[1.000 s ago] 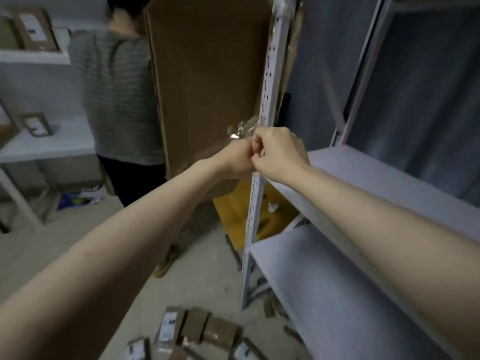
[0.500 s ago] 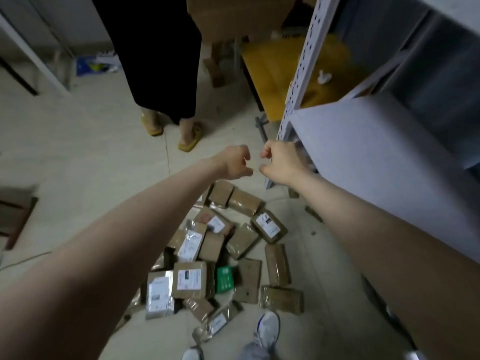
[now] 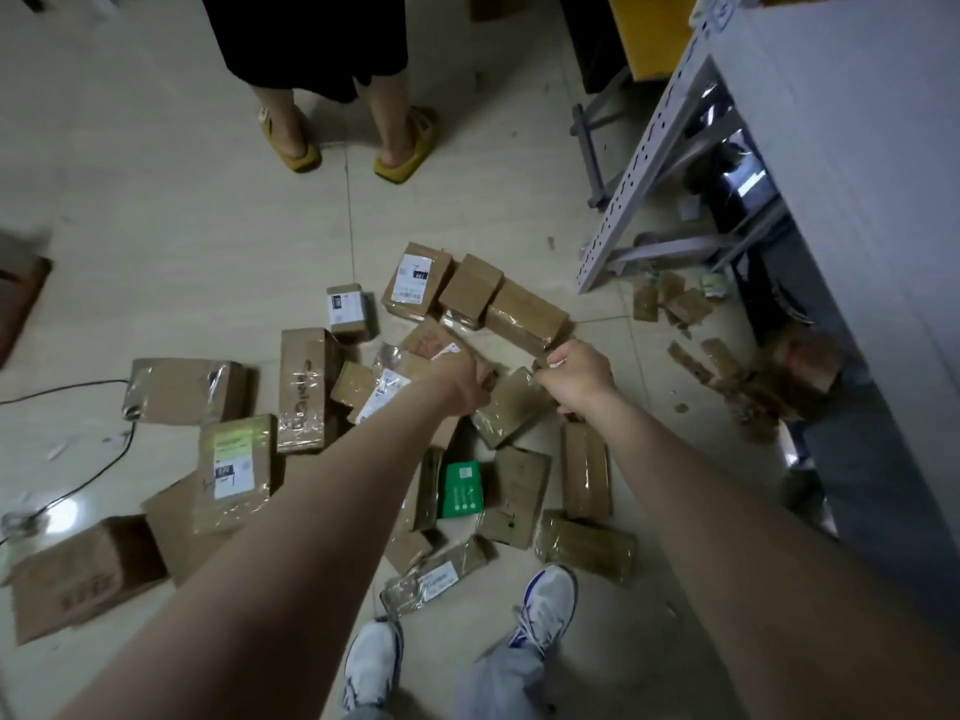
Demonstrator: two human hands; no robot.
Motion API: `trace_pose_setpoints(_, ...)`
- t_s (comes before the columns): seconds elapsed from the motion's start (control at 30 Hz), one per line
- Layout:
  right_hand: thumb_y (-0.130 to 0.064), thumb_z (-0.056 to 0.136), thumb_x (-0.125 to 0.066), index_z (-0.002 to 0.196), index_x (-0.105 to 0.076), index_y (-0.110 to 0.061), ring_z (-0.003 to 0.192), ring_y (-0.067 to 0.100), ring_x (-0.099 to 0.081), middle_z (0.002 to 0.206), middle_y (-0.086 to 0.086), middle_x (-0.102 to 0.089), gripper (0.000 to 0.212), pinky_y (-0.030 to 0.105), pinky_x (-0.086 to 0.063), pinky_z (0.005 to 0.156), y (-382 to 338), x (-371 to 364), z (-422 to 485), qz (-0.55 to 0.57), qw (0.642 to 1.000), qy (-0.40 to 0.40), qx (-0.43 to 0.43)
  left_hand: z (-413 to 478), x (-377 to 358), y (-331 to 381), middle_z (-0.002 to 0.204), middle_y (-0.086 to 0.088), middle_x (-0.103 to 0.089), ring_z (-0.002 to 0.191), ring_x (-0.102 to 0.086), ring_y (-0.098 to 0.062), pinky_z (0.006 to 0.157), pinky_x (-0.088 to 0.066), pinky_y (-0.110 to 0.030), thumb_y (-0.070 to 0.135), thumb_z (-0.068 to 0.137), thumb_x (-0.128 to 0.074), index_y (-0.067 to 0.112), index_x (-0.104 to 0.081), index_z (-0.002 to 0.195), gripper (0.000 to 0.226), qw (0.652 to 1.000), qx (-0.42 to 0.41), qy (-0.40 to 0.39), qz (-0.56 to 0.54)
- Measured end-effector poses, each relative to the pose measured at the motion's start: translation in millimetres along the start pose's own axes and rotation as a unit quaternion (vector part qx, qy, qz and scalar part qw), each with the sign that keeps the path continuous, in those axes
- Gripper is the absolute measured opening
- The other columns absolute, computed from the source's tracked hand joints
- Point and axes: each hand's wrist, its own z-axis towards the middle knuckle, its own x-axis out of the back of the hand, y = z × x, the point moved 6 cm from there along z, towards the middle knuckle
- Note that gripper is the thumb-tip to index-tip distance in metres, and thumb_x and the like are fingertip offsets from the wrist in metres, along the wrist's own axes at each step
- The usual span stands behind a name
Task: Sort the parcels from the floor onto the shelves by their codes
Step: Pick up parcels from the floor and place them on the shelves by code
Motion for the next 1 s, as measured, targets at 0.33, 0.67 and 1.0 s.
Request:
trace_pose_setpoints(0.33, -0.018, 0.088, -0.067, 0.080, -0.053, -0.023, 0.093, 0.019, -0.059, 0.091, 0.000, -0.059, 0.016, 0.042, -0.054, 0.093, 35, -153, 42, 0.038, 0.994, -0.088, -0.045, 45, -69, -126, 0.132, -0.013, -0.053, 0.123, -0.050, -0.032, 0.097, -0.047, -0.041, 0.038, 0.086, -0.066, 0.010, -0.043, 0.135, 0.061, 0.986, 0.149, 0.029, -0.066)
trace_pose_setpoints(0.67, -0.033, 0.082, -0.067, 0.130, -0.059, -0.011, 0.112, 0.025, -0.061, 0.125, 0.004, -0.064, 0.053, 0.037, -0.052, 0.094, 78, -294, 36, 0.137, 0.976, -0.131, -0.104, 32, -157, -240, 0.147, -0.020, -0.038, 0.134, -0.040, -0.037, 0.109, -0.037, -0.042, 0.043, 0.089, -0.064, -0.001, -0.027, 0.146, 0.081, 0.914, 0.277, 0.020, -0.297)
trace_pose_setpoints(1.0, -0.034, 0.089, -0.068, 0.127, -0.058, -0.024, 0.098, 0.020, -0.064, 0.116, 0.001, -0.068, 0.040, 0.031, -0.051, 0.078, 104, -338, 30, 0.258, 0.946, -0.133, -0.143, 21, -208, -255, 0.133, -0.006, -0.054, 0.121, -0.052, -0.026, 0.090, -0.042, -0.033, 0.051, 0.086, -0.060, 0.010, -0.050, 0.135, 0.065, 0.855, 0.182, -0.009, -0.486)
